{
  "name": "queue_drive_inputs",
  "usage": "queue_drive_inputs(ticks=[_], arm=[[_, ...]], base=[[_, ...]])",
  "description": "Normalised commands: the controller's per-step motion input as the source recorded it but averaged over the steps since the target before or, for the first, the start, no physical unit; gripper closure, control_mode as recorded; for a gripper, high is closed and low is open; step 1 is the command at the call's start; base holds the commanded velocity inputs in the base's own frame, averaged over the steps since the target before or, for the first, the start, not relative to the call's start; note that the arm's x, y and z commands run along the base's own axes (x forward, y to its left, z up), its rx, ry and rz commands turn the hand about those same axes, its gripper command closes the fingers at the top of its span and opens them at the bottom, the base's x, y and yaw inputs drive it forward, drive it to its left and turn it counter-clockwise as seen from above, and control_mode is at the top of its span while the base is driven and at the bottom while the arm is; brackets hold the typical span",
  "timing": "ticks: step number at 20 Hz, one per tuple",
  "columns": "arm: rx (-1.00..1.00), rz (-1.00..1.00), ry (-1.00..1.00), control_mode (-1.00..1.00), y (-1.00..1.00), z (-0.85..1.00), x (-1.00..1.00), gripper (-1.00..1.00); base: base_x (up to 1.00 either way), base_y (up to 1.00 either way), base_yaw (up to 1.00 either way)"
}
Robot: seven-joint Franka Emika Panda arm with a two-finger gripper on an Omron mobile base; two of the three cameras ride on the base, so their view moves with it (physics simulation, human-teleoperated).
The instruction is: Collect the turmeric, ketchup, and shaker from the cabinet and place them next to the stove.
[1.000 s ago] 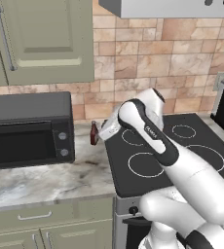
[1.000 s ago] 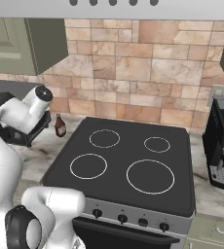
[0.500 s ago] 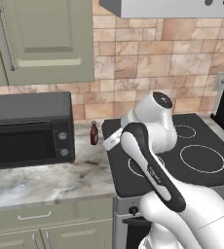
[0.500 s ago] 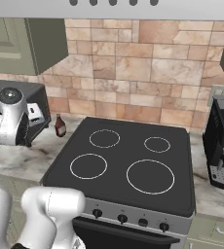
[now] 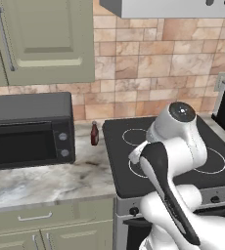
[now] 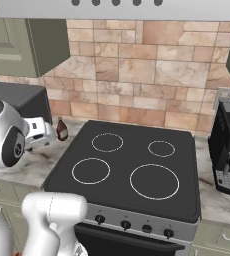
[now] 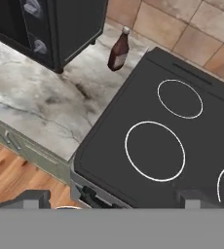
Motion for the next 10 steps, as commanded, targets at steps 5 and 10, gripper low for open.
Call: queue_drive_inputs(ticks=[5, 10], arm=[[-0.01, -0.15, 0.01, -1.00, -0.67, -0.26, -0.66, -1.00], [0.00, -0.05, 0.05, -1.00, -0.28, -0.33, -0.52, -1.00]], base=[[0.00, 0.00, 0.00], [0.00, 0.00, 0.00]])
